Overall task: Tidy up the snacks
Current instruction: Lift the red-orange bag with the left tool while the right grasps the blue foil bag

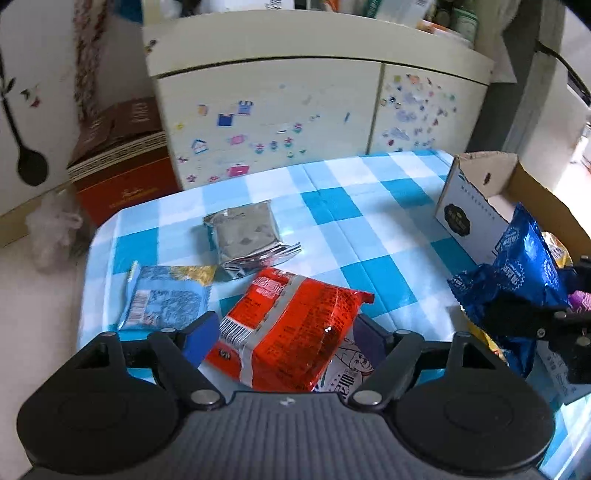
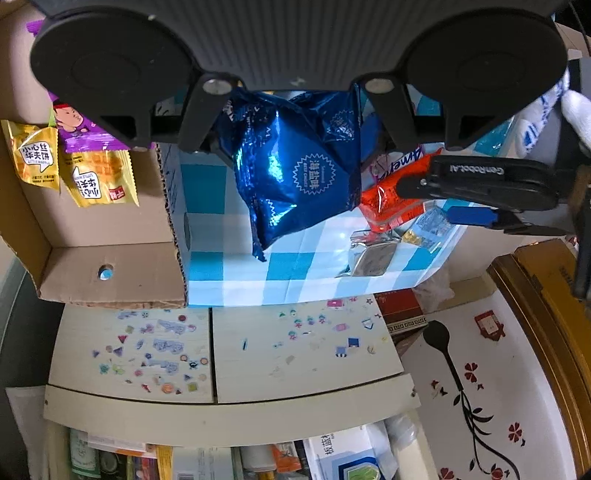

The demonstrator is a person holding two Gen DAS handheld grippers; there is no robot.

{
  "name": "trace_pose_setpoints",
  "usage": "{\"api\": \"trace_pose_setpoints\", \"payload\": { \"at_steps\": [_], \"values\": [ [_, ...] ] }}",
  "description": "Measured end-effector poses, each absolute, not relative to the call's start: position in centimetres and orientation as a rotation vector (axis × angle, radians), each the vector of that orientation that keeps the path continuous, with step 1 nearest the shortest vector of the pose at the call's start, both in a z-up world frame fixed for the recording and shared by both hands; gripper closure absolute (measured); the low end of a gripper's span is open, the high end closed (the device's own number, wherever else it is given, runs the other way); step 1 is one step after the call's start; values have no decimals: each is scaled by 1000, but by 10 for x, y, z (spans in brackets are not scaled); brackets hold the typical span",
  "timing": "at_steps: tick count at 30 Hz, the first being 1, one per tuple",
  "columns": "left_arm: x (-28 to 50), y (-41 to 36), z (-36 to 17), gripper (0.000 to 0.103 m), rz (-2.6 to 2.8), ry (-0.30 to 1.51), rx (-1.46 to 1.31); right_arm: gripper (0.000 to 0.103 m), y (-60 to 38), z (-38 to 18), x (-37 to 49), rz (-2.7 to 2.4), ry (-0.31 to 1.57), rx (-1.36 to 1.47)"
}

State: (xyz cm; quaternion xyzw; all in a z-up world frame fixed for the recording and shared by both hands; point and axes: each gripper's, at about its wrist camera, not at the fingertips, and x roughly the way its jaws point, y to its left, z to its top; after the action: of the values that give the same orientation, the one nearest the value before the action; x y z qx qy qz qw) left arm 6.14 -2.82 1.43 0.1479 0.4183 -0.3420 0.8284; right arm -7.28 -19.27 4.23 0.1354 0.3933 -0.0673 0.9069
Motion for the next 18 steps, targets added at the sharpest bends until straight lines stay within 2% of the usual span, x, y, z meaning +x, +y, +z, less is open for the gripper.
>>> {"api": "trace_pose_setpoints", "payload": {
  "at_steps": [7,12,15,18],
  "values": [
    [79,-34,-1,16,-799,934,281,39,-191,42,-70,-136,810,281],
    [81,-41,-13,11,-798,932,318,39,-194,40,-68,-148,812,293],
    [82,-45,-16,15,-797,935,320,39,-193,39,-67,-144,818,296],
    [83,-46,-16,25,-781,936,333,39,-192,38,-66,-140,821,294]
  ]
}}
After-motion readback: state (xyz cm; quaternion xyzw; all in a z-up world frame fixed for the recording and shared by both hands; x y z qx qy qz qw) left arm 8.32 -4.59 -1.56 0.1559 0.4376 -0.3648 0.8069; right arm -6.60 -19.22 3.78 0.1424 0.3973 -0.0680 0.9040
